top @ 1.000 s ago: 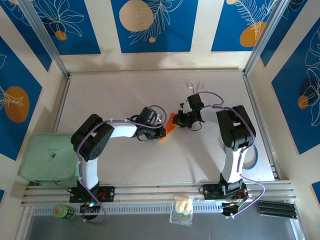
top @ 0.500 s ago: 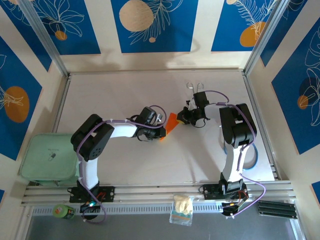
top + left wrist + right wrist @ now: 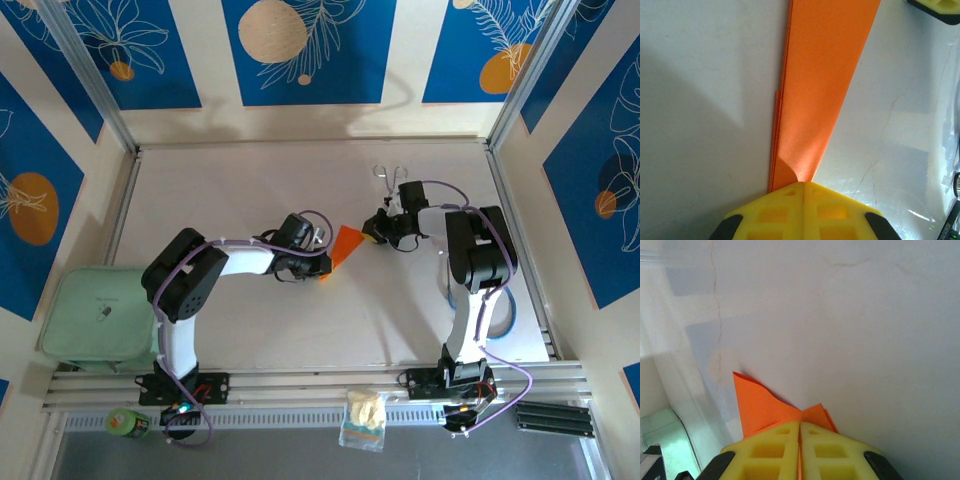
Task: Fold a paper plane with a square sheet of paper (pick it up from the middle)
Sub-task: Fold the wing for the fifth time at the center of the table.
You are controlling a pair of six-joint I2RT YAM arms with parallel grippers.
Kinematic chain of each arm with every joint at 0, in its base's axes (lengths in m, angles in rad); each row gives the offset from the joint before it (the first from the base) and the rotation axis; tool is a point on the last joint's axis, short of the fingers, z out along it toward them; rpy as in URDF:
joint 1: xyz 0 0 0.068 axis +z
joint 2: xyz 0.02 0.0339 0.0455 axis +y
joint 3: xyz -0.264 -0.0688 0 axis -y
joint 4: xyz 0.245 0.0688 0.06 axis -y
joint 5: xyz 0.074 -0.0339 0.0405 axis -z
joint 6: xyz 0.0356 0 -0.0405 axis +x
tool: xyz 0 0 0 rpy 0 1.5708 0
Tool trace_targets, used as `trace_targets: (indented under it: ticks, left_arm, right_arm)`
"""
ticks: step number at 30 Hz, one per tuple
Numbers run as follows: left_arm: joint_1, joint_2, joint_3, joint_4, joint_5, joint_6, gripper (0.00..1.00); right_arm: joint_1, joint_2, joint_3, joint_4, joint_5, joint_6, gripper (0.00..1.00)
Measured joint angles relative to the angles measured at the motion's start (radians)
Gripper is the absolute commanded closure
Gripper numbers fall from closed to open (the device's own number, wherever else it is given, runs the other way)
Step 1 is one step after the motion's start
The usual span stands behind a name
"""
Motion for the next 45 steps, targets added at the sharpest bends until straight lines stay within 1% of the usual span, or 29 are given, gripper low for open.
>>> trace_targets:
  ticks: [8, 11, 14, 18, 24, 27, 29, 33, 38, 45]
  left_arm:
    - [0.0, 0.0, 0.007, -0.015, 0.001, 0.008, 1.0]
    - [0.0, 0.0, 0.01, -0.023, 0.001, 0.013, 1.0]
    - [0.0, 0.0, 0.016, -0.034, 0.001, 0.018, 1.0]
    - [0.0, 0.0, 0.019, -0.042, 0.001, 0.018, 1.0]
    - [0.0, 0.0, 0.02, -0.043, 0.001, 0.018, 1.0]
    - [0.0, 0.0, 0.02, -0.044, 0.001, 0.018, 1.0]
    - [0.0, 0.0, 0.02, -0.044, 0.001, 0.018, 1.0]
    - [0.0, 0.0, 0.021, -0.045, 0.001, 0.018, 1.0]
    - [0.0, 0.0, 0.021, -0.047, 0.001, 0.018, 1.0]
    - [0.0, 0.0, 0.022, -0.049, 0.001, 0.019, 1.0]
  right_arm:
    - [-0.077, -0.017, 0.01, 0.049, 0.075, -0.002, 0.89]
    - [-0.07, -0.071, -0.004, 0.057, 0.086, -0.007, 0.89]
    - [-0.035, -0.157, -0.043, 0.064, 0.086, -0.01, 0.88]
    - [0.05, -0.227, -0.097, 0.071, 0.082, -0.01, 0.89]
    - [0.198, -0.225, -0.154, 0.06, 0.076, 0.002, 0.92]
    - [0.238, -0.196, -0.154, 0.063, 0.068, 0.003, 0.92]
    - [0.248, -0.172, -0.152, 0.063, 0.06, 0.005, 0.93]
    - [0.25, -0.124, -0.149, 0.063, 0.061, 0.01, 0.94]
    - [0.238, -0.103, -0.149, 0.071, 0.051, 0.014, 0.94]
    - [0.185, -0.097, -0.149, 0.08, 0.033, 0.016, 0.94]
